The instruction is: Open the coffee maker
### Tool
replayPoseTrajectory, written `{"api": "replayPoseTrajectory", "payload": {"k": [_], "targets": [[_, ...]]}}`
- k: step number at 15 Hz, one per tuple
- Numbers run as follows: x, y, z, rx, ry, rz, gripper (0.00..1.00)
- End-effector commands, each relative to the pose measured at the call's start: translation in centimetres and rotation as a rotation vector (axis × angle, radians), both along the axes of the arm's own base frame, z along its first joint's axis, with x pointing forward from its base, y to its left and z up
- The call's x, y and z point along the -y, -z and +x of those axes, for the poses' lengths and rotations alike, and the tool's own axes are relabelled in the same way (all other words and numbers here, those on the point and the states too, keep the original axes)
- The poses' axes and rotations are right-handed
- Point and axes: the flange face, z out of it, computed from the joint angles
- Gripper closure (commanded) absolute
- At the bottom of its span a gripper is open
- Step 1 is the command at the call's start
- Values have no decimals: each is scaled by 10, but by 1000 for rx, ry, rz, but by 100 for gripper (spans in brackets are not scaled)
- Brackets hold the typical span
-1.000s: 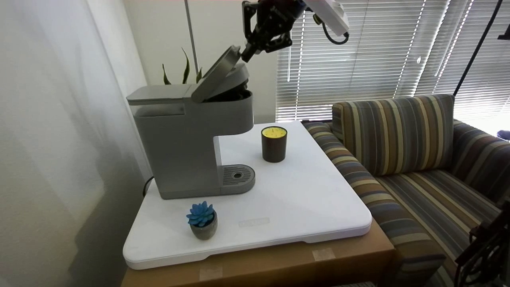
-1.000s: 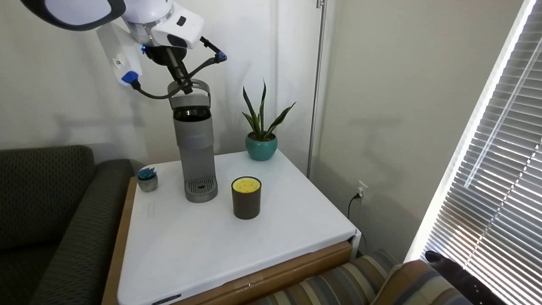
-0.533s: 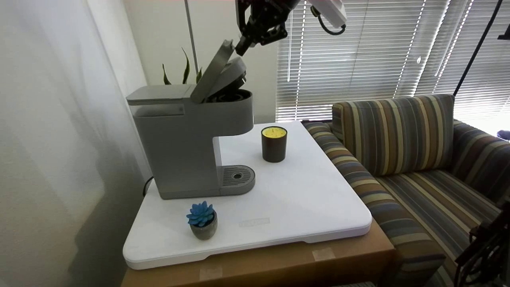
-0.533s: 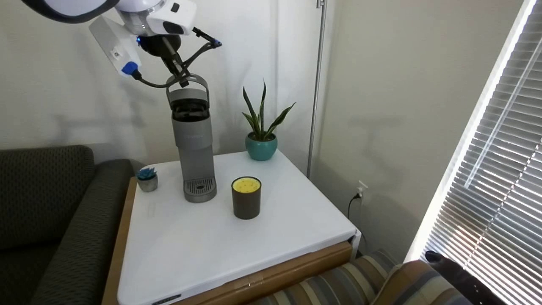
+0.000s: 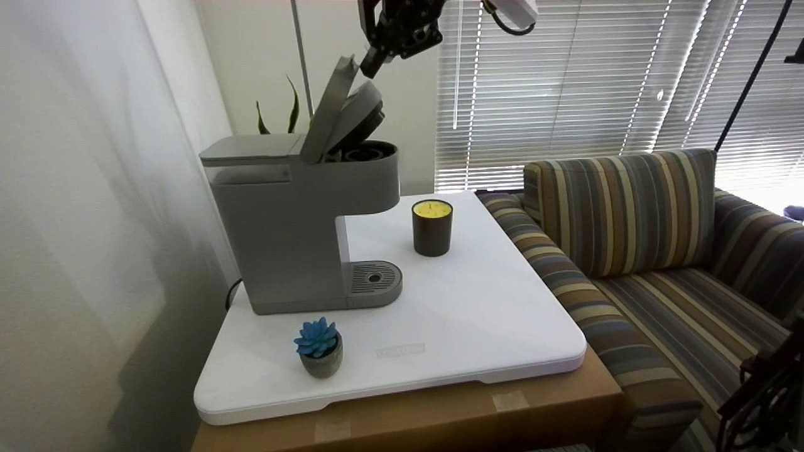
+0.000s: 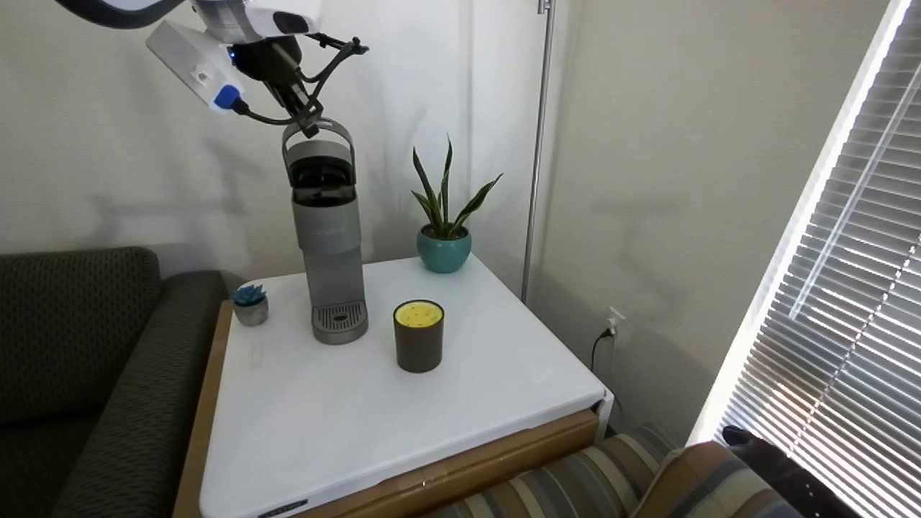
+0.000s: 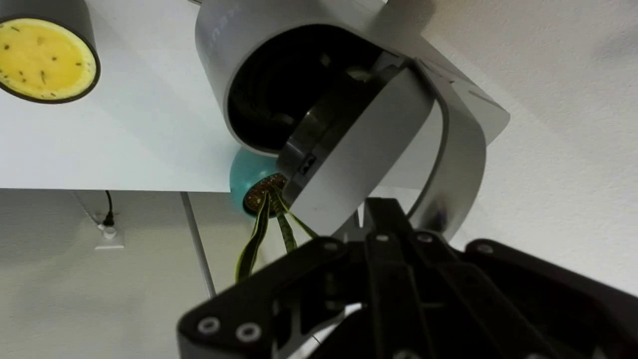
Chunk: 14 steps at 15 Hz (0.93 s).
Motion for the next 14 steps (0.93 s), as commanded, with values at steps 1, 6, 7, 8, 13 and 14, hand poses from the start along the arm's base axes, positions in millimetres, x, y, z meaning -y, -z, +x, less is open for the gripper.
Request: {"api": "replayPoseTrajectory", "payload": {"k": [1, 6, 7, 8, 13, 14], "targets": [[-17, -7, 11, 15, -42, -39, 100], [-43, -7, 23, 24, -101, -85, 100], [-49, -6, 25, 24, -112, -90, 100], [-54, -4, 27, 22, -123, -92, 100], [-60, 1, 36, 29, -133, -106, 100], [-58, 0, 38, 34, -129, -113, 100]]}}
